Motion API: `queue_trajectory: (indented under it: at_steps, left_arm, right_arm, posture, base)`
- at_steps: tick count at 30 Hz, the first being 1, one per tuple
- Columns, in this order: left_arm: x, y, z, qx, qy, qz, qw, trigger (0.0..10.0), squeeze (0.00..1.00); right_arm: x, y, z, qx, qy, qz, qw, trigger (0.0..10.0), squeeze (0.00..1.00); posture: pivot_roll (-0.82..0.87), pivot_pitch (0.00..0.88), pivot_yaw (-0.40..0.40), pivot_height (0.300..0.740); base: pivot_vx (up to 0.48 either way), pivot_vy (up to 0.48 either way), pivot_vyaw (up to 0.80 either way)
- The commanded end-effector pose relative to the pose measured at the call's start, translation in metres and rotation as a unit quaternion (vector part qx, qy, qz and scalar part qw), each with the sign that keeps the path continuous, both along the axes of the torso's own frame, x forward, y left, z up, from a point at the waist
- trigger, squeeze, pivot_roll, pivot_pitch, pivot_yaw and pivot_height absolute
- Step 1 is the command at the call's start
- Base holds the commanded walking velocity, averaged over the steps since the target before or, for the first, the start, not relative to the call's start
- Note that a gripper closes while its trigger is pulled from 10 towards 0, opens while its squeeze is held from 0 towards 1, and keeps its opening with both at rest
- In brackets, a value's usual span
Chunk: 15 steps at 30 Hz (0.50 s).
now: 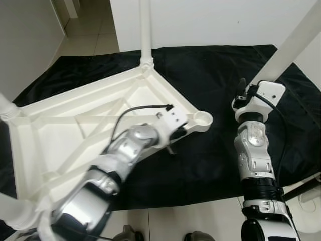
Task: Building children table
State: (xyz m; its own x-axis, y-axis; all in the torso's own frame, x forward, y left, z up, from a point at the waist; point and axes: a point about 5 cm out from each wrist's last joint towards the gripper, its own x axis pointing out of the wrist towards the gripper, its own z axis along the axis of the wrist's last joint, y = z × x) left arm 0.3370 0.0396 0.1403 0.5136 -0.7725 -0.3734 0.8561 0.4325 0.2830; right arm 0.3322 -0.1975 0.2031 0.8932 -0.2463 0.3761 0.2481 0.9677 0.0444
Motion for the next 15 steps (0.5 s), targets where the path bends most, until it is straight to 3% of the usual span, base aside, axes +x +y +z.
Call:
queue_trajectory:
  at_steps: [1, 4, 11, 12, 13, 14, 15]
  left_arm:
    - [-0.002, 0.019, -0.015, 0.037, 0.031, 0.015, 0.999, 0.0, 0.0]
    - [-0.004, 0.022, -0.012, 0.055, 0.017, 0.0, 0.998, 0.0, 0.0]
    - [-0.011, 0.016, -0.001, 0.04, -0.008, -0.013, 0.999, 0.1, 0.0]
    - [-0.018, 0.009, 0.006, 0.023, -0.01, -0.038, 0.999, 3.2, 0.0]
    - [-0.029, 0.003, 0.011, 0.014, -0.015, -0.077, 0.997, 1.0, 0.0]
    - [-0.037, 0.0, 0.015, 0.004, -0.013, -0.104, 0.994, 3.8, 0.0]
    - [-0.037, 0.0, 0.015, 0.004, -0.013, -0.104, 0.994, 3.8, 0.0]
  right_arm:
    - [0.002, 0.002, 0.002, -0.003, 0.001, 0.003, 1.0, 10.0, 0.0]
    - [0.003, 0.002, 0.003, -0.003, 0.001, 0.003, 1.0, 10.0, 0.0]
    - [0.004, 0.004, 0.003, -0.004, 0.001, 0.008, 1.0, 10.0, 0.0]
    - [0.005, 0.005, 0.003, -0.006, 0.003, 0.012, 1.0, 10.0, 0.0]
    - [0.005, 0.006, 0.003, -0.008, 0.004, 0.015, 1.0, 10.0, 0.0]
    - [0.006, 0.007, 0.004, -0.01, 0.004, 0.018, 1.0, 10.0, 0.0]
    - [0.006, 0.007, 0.004, -0.01, 0.004, 0.018, 1.0, 10.0, 0.0]
  posture:
    - [-0.09, 0.037, 0.078, 0.74]
    - [-0.08, 0.038, 0.073, 0.74]
    - [-0.08, 0.034, 0.06, 0.74]
    - [-0.09, 0.032, 0.057, 0.74]
    - [-0.09, 0.032, 0.054, 0.74]
    - [-0.09, 0.03, 0.048, 0.74]
    - [-0.09, 0.03, 0.048, 0.74]
  base:
    - [0.0, 0.0, 0.0]
    - [0.0, 0.0, 0.0]
    - [0.0, 0.0, 0.0]
    - [0.0, 0.0, 0.0]
    - [0.0, 0.0, 0.0]
    - [0.0, 0.0, 0.0]
    - [0.0, 0.0, 0.0]
